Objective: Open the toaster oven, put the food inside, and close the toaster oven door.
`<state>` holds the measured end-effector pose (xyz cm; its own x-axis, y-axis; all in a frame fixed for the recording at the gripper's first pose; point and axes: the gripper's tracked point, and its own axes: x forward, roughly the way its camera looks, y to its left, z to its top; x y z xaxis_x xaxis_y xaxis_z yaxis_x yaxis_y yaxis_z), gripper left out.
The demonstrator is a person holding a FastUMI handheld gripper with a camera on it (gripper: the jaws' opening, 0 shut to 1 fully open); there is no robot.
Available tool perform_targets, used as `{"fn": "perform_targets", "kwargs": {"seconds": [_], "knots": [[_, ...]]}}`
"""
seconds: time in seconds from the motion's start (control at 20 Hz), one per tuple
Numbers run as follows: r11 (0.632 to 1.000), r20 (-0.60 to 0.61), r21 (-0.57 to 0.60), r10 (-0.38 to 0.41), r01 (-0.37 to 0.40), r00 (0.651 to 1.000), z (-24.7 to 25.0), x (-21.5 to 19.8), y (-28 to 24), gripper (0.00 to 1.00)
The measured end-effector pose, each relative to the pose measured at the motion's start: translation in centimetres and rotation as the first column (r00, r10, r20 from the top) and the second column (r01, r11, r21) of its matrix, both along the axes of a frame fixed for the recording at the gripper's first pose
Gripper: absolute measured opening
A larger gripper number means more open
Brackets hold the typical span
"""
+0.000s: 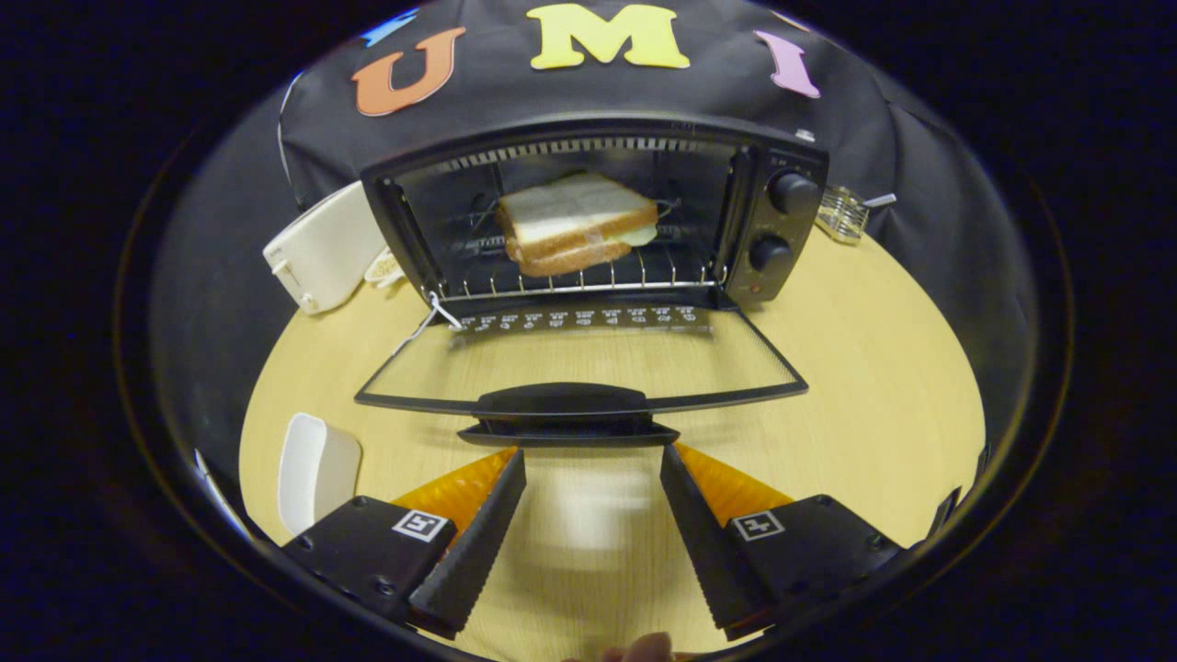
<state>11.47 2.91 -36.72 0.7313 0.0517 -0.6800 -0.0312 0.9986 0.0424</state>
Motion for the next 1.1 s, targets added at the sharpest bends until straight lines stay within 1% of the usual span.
{"fn": "perform_targets", "kwargs": {"seconds": [0.25, 0.4, 0.55, 0.7, 0.9, 1.1], "knots": [[1.0, 0.1, 0.017, -0.01, 0.008, 0.995, 5.0, 2.0, 0.1, 0.97], [1.0, 0.157, -0.002, -0.007, 0.007, 0.988, 7.9, 3.8, 0.2, 0.97], [1.0, 0.223, 0.008, -0.012, 0.011, 0.975, 11.8, 4.8, 0.5, 0.97], [1.0, 0.293, 0.021, -0.009, 0.003, 0.956, 16.4, 3.8, 0.8, 0.97], [0.999, 0.409, 0.05, -0.035, 0.016, 0.912, 23.7, 1.5, 0.0, 0.97], [0.997, 0.489, 0.075, -0.056, 0.021, 0.87, 29.8, -1.8, -1.4, 0.97]]}}
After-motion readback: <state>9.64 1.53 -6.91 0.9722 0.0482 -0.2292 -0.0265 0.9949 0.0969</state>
